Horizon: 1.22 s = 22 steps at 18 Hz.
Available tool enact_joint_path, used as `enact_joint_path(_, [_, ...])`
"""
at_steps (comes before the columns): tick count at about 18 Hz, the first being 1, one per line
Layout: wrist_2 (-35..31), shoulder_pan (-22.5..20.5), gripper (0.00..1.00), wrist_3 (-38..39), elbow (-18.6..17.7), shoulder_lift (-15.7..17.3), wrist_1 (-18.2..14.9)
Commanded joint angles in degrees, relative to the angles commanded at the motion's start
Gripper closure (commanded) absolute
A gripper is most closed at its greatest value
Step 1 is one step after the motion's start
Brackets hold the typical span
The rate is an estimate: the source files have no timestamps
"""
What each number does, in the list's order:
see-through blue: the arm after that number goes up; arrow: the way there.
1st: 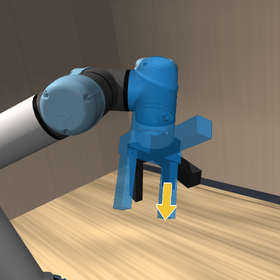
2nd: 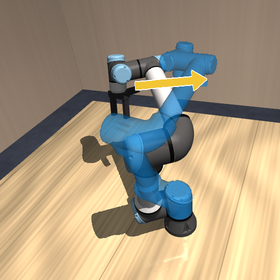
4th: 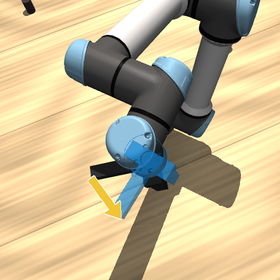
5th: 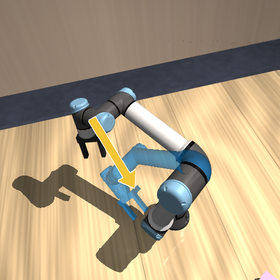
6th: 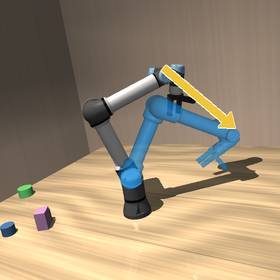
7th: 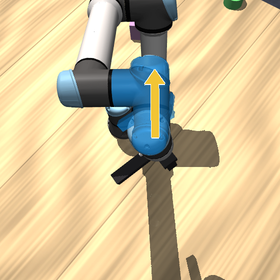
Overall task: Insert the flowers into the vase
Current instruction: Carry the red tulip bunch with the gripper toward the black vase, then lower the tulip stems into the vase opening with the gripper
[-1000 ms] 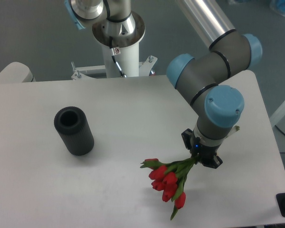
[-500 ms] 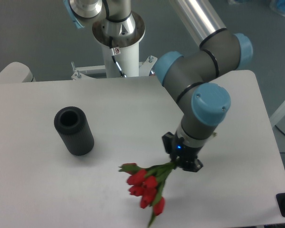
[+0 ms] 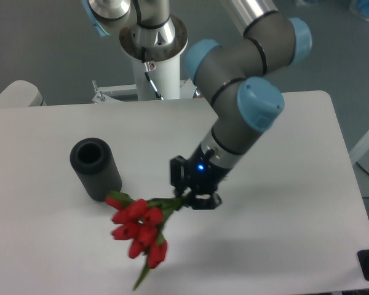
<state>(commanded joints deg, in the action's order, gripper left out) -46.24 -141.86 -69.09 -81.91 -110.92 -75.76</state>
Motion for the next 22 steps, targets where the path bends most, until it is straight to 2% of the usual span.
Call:
enact_joint_path(3, [4.57,0.7,1.0,2.21,-0.17,0.35,0.0])
enact_joint_path(5, [10.97,0.18,1.0,3.87,-0.44,1.23,0.09])
enact_joint_path(9, [19.16,-0.79,0.99,3.79,-4.47,6.14,0.61])
enact_joint_path(14, [27.43,-1.05,0.99,3.26,-6.58,8.96,1.05])
enact_joint_path(17, [30.5,-1.23,0.99,3.0,-10.79,11.68,1.32])
enact_joint_path(22, [32.53,-1.23,0.97,0.54,-19.93,16.16,6.06])
